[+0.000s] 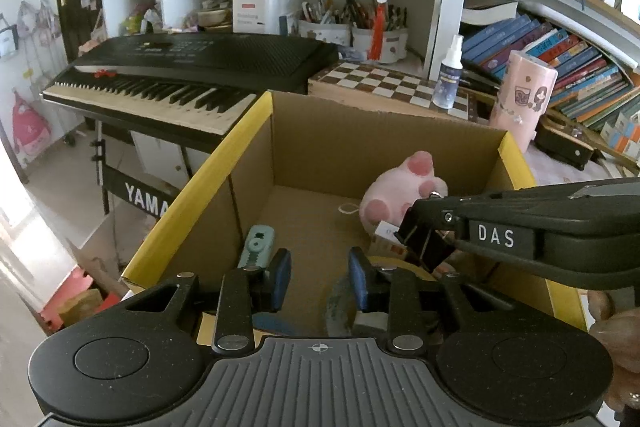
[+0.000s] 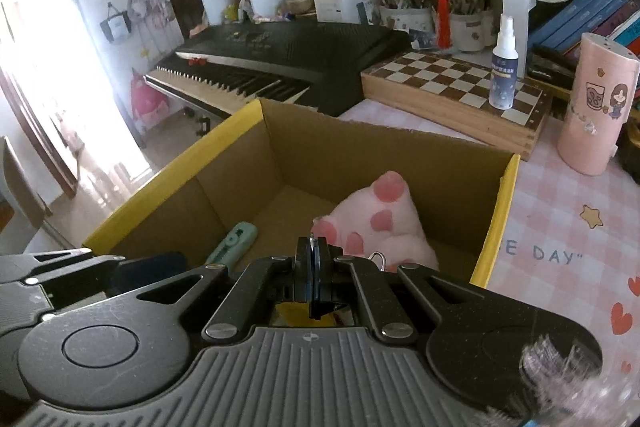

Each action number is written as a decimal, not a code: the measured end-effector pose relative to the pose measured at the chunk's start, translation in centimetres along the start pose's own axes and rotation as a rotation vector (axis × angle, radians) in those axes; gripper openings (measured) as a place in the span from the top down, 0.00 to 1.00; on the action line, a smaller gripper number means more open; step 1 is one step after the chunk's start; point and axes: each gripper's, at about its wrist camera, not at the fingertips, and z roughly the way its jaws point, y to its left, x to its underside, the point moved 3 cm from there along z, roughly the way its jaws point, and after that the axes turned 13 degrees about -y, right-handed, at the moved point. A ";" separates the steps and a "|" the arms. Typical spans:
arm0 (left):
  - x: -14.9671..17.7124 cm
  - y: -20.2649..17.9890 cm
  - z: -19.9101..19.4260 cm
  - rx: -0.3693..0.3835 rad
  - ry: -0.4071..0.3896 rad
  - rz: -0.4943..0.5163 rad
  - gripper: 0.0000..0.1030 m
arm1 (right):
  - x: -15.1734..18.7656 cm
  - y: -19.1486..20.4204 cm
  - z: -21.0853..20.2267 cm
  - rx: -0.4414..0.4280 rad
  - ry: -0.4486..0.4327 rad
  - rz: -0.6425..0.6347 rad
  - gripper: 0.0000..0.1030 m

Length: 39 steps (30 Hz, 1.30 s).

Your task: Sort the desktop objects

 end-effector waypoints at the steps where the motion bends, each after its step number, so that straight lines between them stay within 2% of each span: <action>1: 0.0 0.0 0.0 0.001 0.000 0.000 0.69 | 0.0 0.0 0.1 0.001 0.003 0.000 0.98; 10: 0.1 -0.6 -0.8 0.020 -0.019 0.014 0.63 | 0.4 -0.4 0.5 0.006 0.029 0.004 0.91; 16: 0.0 -0.4 -1.6 0.026 -0.040 0.012 0.59 | 0.1 -0.2 -0.6 0.023 -0.022 -0.002 0.90; 30: 0.1 0.8 -6.2 0.076 -0.123 0.010 0.59 | 0.5 2.1 -6.6 0.116 -0.138 0.002 0.90; 39: 1.4 1.1 -9.7 0.133 -0.158 0.025 0.58 | 2.8 3.9 -11.8 0.221 -0.207 0.018 0.90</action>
